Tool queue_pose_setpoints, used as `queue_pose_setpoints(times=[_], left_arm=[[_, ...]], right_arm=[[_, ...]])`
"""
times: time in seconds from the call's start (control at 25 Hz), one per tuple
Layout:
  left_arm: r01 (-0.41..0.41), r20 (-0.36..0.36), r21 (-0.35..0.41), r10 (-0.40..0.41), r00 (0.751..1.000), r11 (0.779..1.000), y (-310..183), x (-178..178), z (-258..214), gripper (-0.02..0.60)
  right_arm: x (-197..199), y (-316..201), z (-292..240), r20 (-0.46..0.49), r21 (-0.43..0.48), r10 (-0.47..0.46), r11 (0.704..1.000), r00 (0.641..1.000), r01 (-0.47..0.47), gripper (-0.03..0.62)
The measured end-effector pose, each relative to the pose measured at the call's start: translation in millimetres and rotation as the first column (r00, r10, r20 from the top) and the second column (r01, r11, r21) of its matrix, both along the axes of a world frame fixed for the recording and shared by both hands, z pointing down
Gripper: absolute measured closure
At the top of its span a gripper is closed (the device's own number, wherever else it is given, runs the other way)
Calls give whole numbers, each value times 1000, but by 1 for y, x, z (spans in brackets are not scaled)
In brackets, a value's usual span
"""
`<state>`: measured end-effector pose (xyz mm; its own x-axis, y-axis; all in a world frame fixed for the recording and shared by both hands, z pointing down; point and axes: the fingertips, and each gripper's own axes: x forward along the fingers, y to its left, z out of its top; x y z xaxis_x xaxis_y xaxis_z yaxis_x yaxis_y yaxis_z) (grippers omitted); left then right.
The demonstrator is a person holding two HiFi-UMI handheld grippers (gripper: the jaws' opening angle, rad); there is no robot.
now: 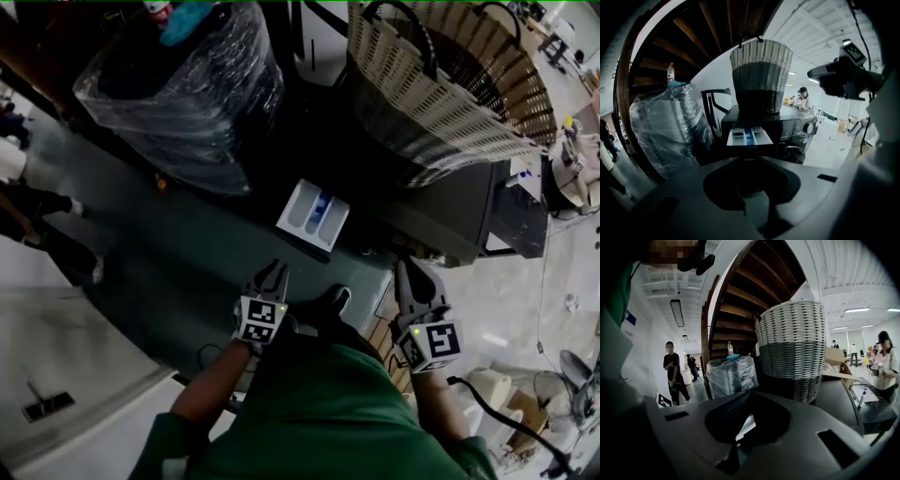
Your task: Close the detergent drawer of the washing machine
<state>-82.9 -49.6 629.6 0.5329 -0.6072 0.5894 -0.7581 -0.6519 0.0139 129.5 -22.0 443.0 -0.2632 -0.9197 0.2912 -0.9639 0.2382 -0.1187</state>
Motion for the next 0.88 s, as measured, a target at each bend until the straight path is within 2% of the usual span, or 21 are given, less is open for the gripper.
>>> queue_pose_setpoints(times=[0.2, 0.28, 0.44, 0.6, 0.88], left_arm=[[52, 58, -72, -48, 997, 996, -13, 16, 31, 495], [64, 78, -74, -58, 995, 995, -21, 20, 37, 495], [28, 112, -80, -19, 993, 996, -24, 29, 47, 495], [-20, 103, -110, 31, 994, 994, -24, 38, 59, 495], [-36, 66, -106, 43, 997, 994, -41, 43, 58, 494]], right_arm=[[30, -43, 1, 15, -3, -67, 998, 998, 67, 571], [35, -56, -3, 20, 8, -89, 996, 996, 89, 571], [38, -70, -3, 7, -3, -100, 995, 995, 100, 571], [42, -79, 11, -33, -56, -58, 997, 998, 56, 571], [29, -87, 21, -47, -86, -22, 996, 999, 18, 571]])
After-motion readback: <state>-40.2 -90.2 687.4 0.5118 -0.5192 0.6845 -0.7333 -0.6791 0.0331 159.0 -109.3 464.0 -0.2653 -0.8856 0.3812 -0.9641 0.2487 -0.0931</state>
